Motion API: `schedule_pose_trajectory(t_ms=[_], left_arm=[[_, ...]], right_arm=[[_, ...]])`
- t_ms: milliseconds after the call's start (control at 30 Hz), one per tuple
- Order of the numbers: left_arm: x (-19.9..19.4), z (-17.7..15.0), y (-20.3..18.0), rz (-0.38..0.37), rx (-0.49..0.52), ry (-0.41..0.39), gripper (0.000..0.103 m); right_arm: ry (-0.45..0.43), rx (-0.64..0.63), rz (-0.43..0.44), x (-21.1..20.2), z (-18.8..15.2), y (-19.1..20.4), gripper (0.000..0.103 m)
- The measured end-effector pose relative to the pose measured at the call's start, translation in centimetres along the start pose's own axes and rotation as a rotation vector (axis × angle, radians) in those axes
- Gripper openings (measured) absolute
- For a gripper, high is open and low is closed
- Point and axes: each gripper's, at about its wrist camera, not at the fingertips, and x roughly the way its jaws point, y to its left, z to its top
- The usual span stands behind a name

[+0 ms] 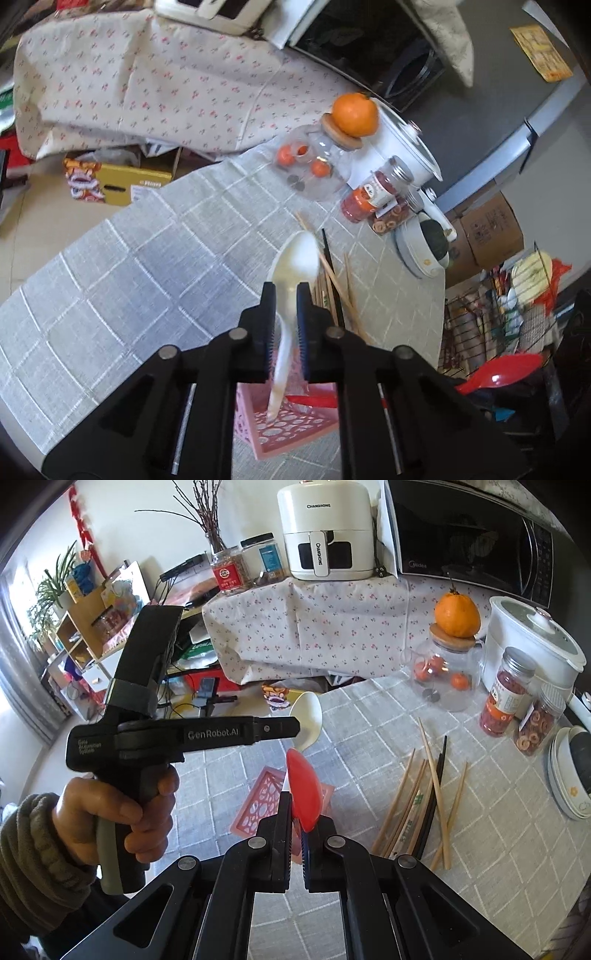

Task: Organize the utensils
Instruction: 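Lower the white spoon handle-first into the pink basket and open the left gripper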

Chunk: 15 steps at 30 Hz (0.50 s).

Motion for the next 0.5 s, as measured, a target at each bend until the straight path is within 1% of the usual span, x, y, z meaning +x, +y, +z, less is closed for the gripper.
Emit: schedule_pose_trajectory(t_ms=[100, 167, 200, 233, 300, 433, 500], left_arm=[[0.4, -0.2, -0.5, 0.012, 0.025, 0.025, 0.012], [0.9, -0.1, -0.3, 0.036, 0.01, 0.047, 0.015], [1.1, 0.0, 0.0, 0.037, -0.006, 0.06, 0.024], [1.3, 0.1, 0.2, 0.04, -0.017, 0.069, 0.035], [1.4, -0.1, 0.2, 0.051, -0.019, 0.071, 0.041], [2.2, -0.2, 0.1, 0.05, -0.015, 0.094, 0.041], [2.5, -0.2, 0.0, 0.055, -0.002, 0.087, 0.041]], right_arm=[[0.01, -0.006, -0.002, 0.3, -0.1, 0.2, 0.004], [0.018, -0.012, -0.008, 0.6, -0.1, 0.3, 0.004], [0.02, -0.013, -0.009, 0.6, -0.1, 0.3, 0.004], [0.021, -0.012, -0.01, 0.7, -0.1, 0.2, 0.004], [0.021, -0.008, -0.008, 0.7, -0.1, 0.2, 0.004], [0.026, -0.005, -0.006, 0.8, -0.2, 0.1, 0.004], [0.029, -0.008, -0.006, 0.9, -0.2, 0.2, 0.004]])
